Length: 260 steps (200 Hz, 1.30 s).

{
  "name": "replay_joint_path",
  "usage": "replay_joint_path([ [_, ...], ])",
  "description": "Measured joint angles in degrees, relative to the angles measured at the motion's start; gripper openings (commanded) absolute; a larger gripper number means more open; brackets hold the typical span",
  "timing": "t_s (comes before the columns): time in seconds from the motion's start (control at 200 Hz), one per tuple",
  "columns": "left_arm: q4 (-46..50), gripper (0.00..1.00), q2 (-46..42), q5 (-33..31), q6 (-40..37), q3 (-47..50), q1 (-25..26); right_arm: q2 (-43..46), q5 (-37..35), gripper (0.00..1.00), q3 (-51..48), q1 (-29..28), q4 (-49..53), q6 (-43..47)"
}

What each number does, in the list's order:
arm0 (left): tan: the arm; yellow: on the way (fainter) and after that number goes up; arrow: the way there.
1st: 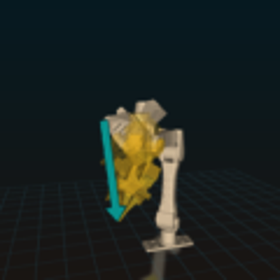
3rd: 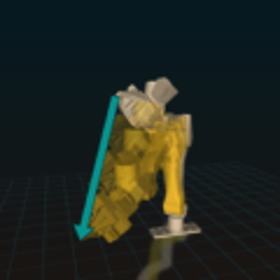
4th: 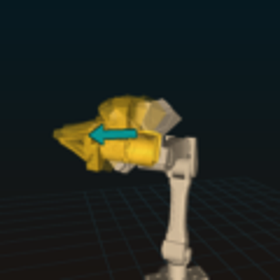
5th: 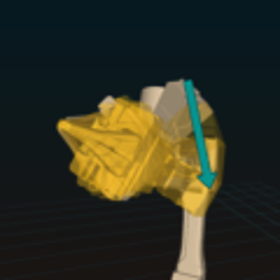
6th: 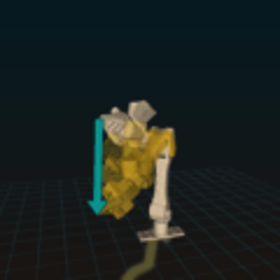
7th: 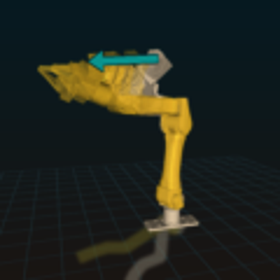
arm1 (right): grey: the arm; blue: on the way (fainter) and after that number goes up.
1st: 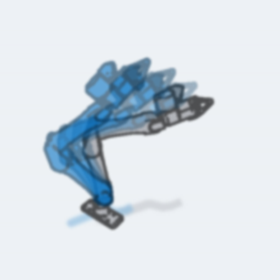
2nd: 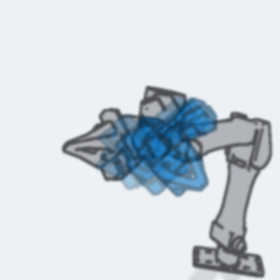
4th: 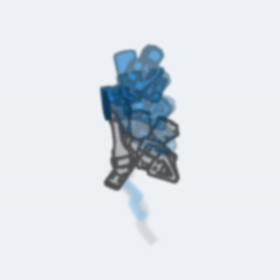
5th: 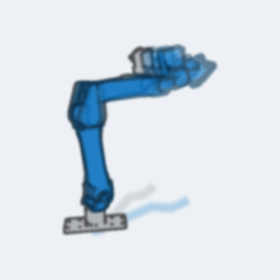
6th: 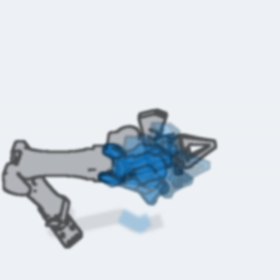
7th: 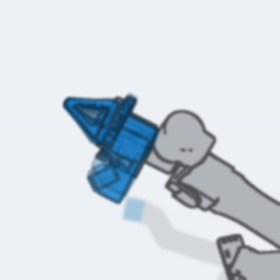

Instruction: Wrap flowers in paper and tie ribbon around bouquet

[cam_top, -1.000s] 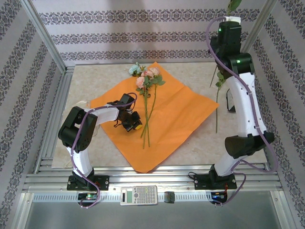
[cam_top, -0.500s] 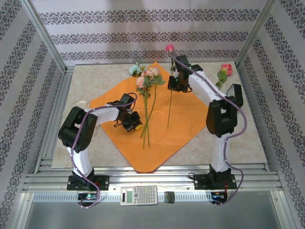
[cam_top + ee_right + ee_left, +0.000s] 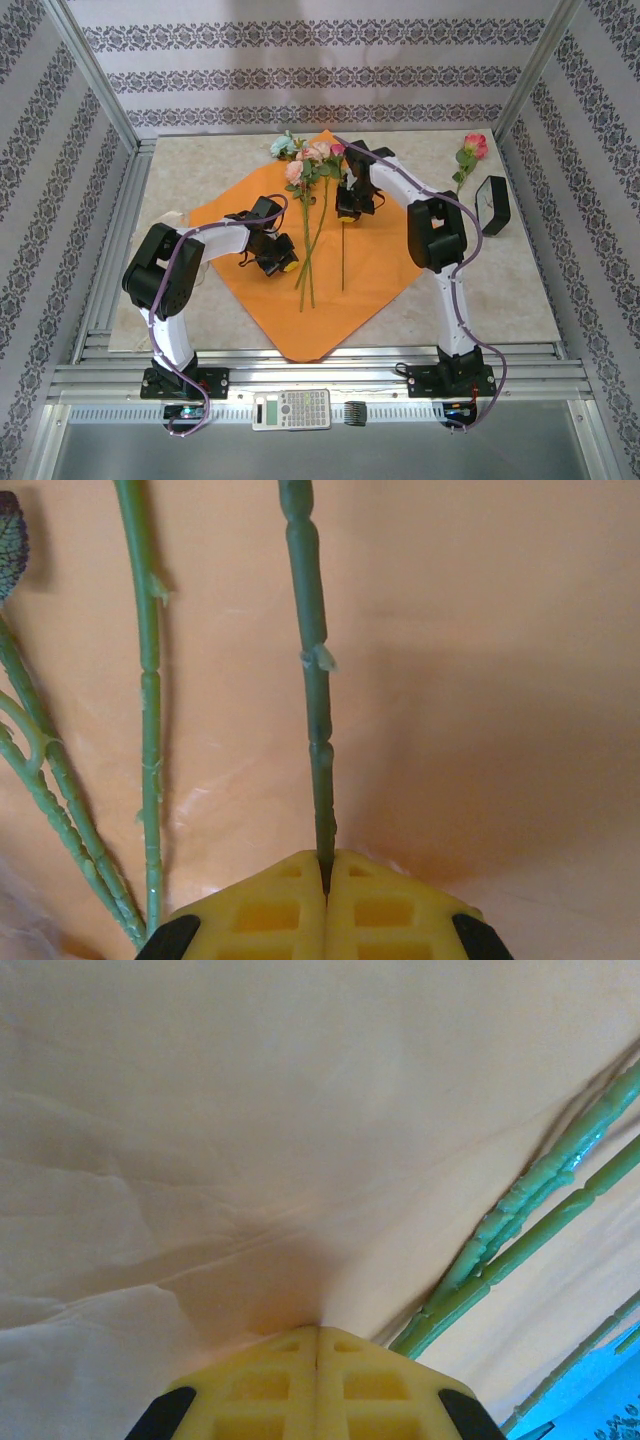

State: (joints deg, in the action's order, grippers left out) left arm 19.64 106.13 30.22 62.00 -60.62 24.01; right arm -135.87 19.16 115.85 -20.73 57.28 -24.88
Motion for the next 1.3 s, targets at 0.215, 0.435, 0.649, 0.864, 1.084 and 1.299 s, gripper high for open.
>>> replay_joint_path([
  [0.215, 0.02, 0.0, 0.0, 0.0, 0.0, -0.02, 0.02, 0.04, -3.45, 0.52, 3.21, -0.02, 3.65, 2.78],
  [0.435, 0.0, 0.0, 0.0, 0.0, 0.0, -0.02, 0.04, 10.49, -7.19, 0.54, 1.42, 6.45, 4.35, 5.44],
  [0.649, 0.0, 0.0, 0.0, 0.02, 0.0, -0.02, 0.04, 16.13, -12.37, 0.53, -2.95, 24.3, 2.8, 7.34],
  [0.864, -0.24, 0.0, 0.0, 0.2, 0.02, 0.02, 0.04, 7.54, -17.38, 0.52, -1.44, 32.57, 4.74, 8.26],
  [1.084, -0.7, 0.0, 0.0, 0.2, 0.02, 0.02, 0.04, -1.46, -18.73, 0.51, 4.35, 31.71, 8.22, 9.75],
  [1.299, -0.81, 0.0, 0.0, 0.22, 0.02, 0.02, 0.04, -3.17, -19.19, 0.5, 7.02, 31.34, 10.36, 11.28],
])
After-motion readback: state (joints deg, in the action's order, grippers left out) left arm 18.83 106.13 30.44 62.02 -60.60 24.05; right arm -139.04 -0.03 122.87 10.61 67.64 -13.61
